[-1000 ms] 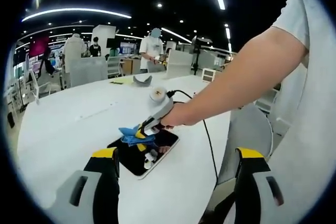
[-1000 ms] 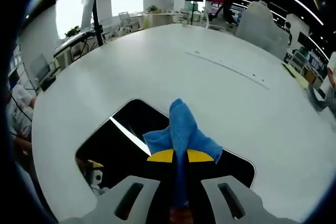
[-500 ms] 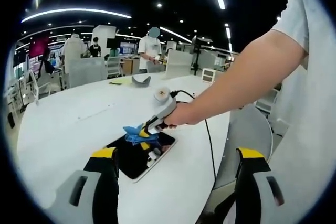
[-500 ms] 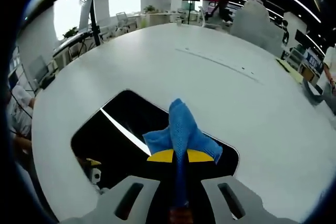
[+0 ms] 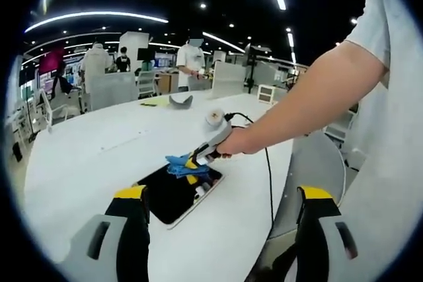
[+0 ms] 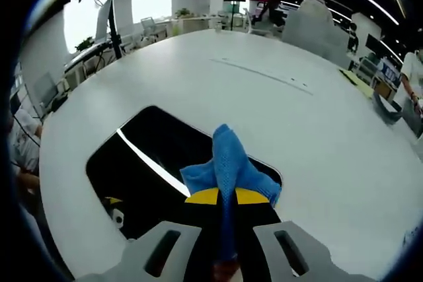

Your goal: Wipe the mirror surface with the cleaning cloth until all visible marks leave the cleaned area.

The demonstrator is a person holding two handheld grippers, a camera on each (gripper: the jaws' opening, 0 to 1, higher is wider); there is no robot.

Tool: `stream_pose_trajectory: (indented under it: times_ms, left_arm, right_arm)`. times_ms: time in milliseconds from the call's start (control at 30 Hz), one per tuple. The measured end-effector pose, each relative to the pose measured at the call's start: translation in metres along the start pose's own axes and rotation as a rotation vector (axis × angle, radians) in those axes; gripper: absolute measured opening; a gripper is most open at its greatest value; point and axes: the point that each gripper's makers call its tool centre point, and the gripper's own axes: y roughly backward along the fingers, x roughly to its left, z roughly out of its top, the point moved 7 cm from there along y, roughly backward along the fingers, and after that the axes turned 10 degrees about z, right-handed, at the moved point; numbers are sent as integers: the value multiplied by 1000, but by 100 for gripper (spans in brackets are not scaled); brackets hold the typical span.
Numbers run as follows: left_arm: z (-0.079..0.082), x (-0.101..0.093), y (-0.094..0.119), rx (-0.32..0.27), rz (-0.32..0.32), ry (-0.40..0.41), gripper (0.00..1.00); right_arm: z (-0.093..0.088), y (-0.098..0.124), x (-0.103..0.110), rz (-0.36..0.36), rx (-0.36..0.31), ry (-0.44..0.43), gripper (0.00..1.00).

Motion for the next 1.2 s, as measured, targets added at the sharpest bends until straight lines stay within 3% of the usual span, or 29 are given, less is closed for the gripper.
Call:
stream_pose_trajectory:
  times_ms: [667,1200]
  left_arm:
    - [1,-11,0,-3,26,-4,92]
    - [1,-12,-1,5,5,-22,92]
  right_arm:
    - [-16,15,-13,-42,0,-29,2]
    - [-19,18,-11,-74,-2,-85,2]
